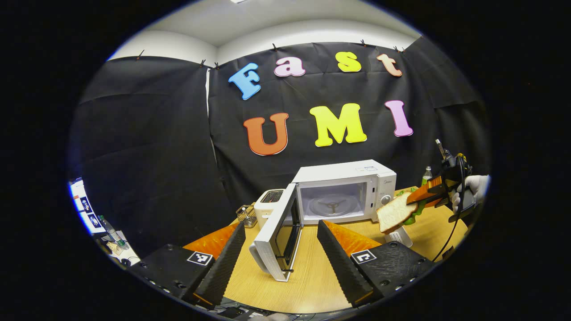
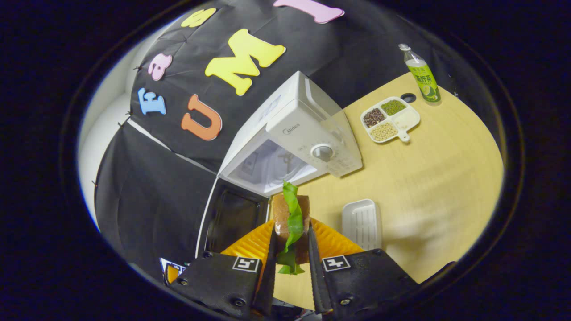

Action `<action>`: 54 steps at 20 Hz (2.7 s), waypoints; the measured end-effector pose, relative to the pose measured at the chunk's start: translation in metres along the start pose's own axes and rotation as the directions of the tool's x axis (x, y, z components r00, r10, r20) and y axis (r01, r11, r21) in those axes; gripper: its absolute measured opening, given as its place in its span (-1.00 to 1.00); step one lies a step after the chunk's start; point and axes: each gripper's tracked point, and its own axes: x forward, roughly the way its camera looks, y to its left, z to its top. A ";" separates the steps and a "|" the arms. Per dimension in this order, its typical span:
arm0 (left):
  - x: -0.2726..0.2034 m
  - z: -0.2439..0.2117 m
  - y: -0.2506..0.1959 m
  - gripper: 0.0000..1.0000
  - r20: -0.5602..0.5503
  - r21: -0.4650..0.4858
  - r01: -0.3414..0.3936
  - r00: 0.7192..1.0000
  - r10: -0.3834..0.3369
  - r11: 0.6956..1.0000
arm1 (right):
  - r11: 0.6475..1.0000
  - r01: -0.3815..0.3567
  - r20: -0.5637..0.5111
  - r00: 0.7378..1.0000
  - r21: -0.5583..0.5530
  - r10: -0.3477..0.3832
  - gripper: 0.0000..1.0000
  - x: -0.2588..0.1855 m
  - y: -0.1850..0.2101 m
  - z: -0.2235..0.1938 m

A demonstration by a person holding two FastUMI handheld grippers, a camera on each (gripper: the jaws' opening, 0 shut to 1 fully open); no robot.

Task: Open the microwave oven with the left hand, put the food in, and close the microwave oven.

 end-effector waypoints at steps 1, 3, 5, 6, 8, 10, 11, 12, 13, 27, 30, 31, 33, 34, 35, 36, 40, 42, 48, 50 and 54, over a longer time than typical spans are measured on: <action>0.002 -0.001 0.007 0.93 -0.001 -0.002 0.005 1.000 -0.005 1.000 | 1.000 -0.011 0.036 0.999 0.022 0.011 -0.24 0.012 0.010 0.000; 0.003 -0.006 0.021 0.93 -0.012 -0.004 0.013 1.000 -0.013 1.000 | 0.997 -0.026 0.099 0.995 0.072 0.019 -0.24 0.039 0.026 -0.003; 0.006 -0.011 0.039 0.93 -0.023 0.000 0.008 1.000 -0.008 1.000 | 0.991 -0.048 0.148 0.988 0.125 0.030 -0.24 0.068 0.040 -0.007; 0.006 -0.014 0.046 0.94 -0.028 -0.003 0.006 1.000 -0.006 1.000 | 0.988 -0.063 0.172 0.984 0.139 0.039 -0.24 0.082 0.048 -0.009; 0.006 -0.016 0.063 0.94 -0.022 -0.008 -0.012 1.000 0.012 1.000 | 0.984 -0.066 0.224 0.974 0.165 0.027 -0.24 0.109 0.056 -0.012; 0.008 -0.024 0.077 0.93 -0.032 -0.002 -0.033 0.999 0.033 0.999 | 0.980 -0.049 0.282 0.959 0.191 -0.007 -0.25 0.136 0.058 -0.014; 0.009 -0.026 0.082 0.94 -0.036 -0.005 -0.036 0.999 0.036 0.999 | 0.976 -0.051 0.307 0.952 0.210 -0.016 -0.25 0.148 0.062 -0.015; 0.010 -0.027 0.086 0.93 -0.042 -0.008 -0.036 0.998 0.036 0.999 | 0.971 -0.066 0.335 0.942 0.231 -0.015 -0.25 0.160 0.065 -0.015; 0.011 -0.029 0.089 0.93 -0.046 -0.006 -0.040 0.998 0.040 0.999 | 0.964 -0.083 0.371 0.928 0.252 -0.017 -0.25 0.169 0.069 -0.013; 0.049 -0.050 0.129 0.93 -0.064 -0.001 -0.071 0.995 0.071 0.997 | 0.948 -0.054 0.543 0.830 0.312 -0.132 -0.07 0.295 0.047 0.035; 0.059 -0.053 0.131 0.94 -0.065 0.001 -0.076 0.995 0.076 0.997 | 0.957 -0.020 0.545 0.825 0.289 -0.147 -0.23 0.305 0.039 0.039; 0.060 -0.052 0.129 0.93 -0.062 -0.004 -0.070 0.996 0.070 0.998 | 0.962 0.002 0.545 0.824 0.273 -0.156 -0.20 0.308 0.037 0.039; 0.061 -0.054 0.130 0.93 -0.062 -0.007 -0.068 0.996 0.067 0.998 | 0.969 0.084 0.544 0.815 0.233 -0.201 -0.30 0.309 0.028 0.038; 0.062 -0.054 0.128 0.94 -0.061 -0.006 -0.065 0.996 0.065 0.998 | 0.972 0.125 0.550 0.807 0.199 -0.216 -0.30 0.307 0.024 0.039; 0.063 -0.054 0.128 0.94 -0.061 0.000 -0.063 0.996 0.063 0.998 | 0.971 0.171 0.557 0.796 0.166 -0.235 -0.17 0.304 0.021 0.040; 0.063 -0.054 0.126 0.94 -0.063 0.003 -0.061 0.996 0.061 0.998 | 0.968 0.213 0.568 0.784 0.133 -0.250 0.16 0.299 0.017 0.044; 0.065 -0.055 0.120 0.93 -0.061 0.022 -0.064 0.996 0.065 0.998 | 0.941 0.339 0.625 0.733 0.006 -0.268 0.34 0.277 0.012 0.060; 0.065 -0.054 0.119 0.93 -0.060 0.012 -0.062 0.996 0.062 0.998 | 0.934 0.355 0.632 0.734 -0.047 -0.248 0.66 0.269 0.016 0.061; 0.062 -0.039 0.112 0.94 -0.029 0.005 -0.051 0.998 0.051 0.999 | 0.879 0.435 0.655 0.725 -0.195 -0.213 0.79 0.222 0.033 0.064; 0.057 -0.032 0.110 0.94 -0.012 0.023 -0.048 0.999 0.049 0.999 | 0.867 0.442 0.658 0.728 -0.232 -0.195 1.00 0.196 0.042 0.066; 0.050 -0.017 0.097 0.94 0.002 0.017 -0.019 1.000 0.019 1.000 | 0.829 0.466 0.660 0.733 -0.310 -0.165 0.82 0.126 0.054 0.075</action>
